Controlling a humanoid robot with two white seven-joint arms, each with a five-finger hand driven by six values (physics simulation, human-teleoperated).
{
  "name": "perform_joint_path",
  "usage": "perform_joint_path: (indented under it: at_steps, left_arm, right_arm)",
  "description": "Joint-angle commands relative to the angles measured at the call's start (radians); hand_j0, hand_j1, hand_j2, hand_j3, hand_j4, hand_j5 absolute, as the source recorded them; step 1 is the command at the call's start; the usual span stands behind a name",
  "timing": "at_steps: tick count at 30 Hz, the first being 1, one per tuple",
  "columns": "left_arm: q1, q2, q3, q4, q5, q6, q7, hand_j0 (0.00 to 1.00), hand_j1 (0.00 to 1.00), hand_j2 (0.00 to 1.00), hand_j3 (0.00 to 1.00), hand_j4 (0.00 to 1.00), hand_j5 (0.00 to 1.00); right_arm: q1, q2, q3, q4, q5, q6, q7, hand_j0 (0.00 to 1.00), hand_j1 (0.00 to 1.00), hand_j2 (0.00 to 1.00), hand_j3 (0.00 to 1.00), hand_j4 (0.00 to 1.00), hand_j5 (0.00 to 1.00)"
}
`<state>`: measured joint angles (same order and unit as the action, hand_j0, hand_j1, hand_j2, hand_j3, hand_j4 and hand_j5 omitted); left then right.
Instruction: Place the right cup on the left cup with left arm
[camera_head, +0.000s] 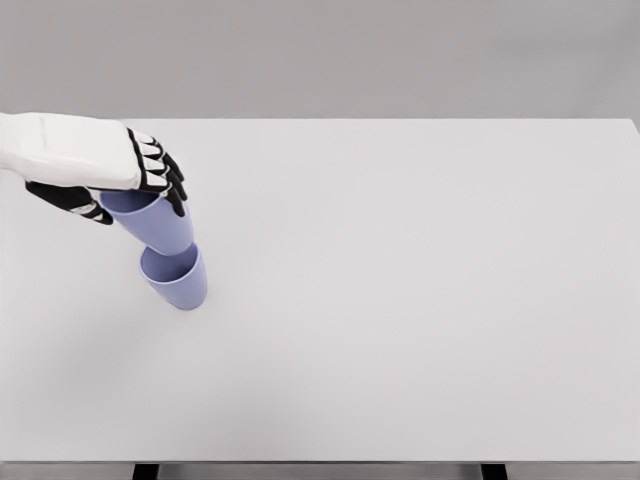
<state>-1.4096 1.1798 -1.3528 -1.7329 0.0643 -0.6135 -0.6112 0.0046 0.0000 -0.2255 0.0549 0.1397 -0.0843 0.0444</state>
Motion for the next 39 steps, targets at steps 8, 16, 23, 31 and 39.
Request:
perform_joint_path:
  at_steps: [8,16,23,31,39]
  left_arm:
    - [0.0,0.015,-0.022,0.0,0.005,0.003,0.0,0.74,0.74,0.74,0.74,0.74,0.74]
    - [0.008,0.014,-0.029,0.0,0.003,0.003,0.0,0.74,0.74,0.74,0.74,0.74,0.74]
    - [0.009,0.012,-0.031,0.0,0.005,0.003,0.0,0.74,0.74,0.74,0.74,0.74,0.74]
    - [0.017,0.003,-0.039,0.0,0.003,0.003,0.0,0.74,0.74,0.74,0.74,0.74,0.74]
    - [0.017,0.003,-0.039,0.001,-0.006,0.003,0.0,0.77,0.77,0.77,0.77,0.77,0.77]
  right_arm:
    - [0.0,0.0,0.0,-0.001,0.0,0.0,0.0,1.0,1.0,1.0,1.0,1.0,1.0]
    - [0.0,0.0,0.0,0.0,0.0,0.0,0.0,1.0,1.0,1.0,1.0,1.0,1.0]
    - [0.0,0.0,0.0,0.0,0.0,0.0,0.0,1.0,1.0,1.0,1.0,1.0,1.0]
    - [0.0,0.0,0.0,0.0,0.0,0.0,0.0,1.0,1.0,1.0,1.0,1.0,1.0]
    - [0.0,0.0,0.0,0.0,0.0,0.0,0.0,1.0,1.0,1.0,1.0,1.0,1.0]
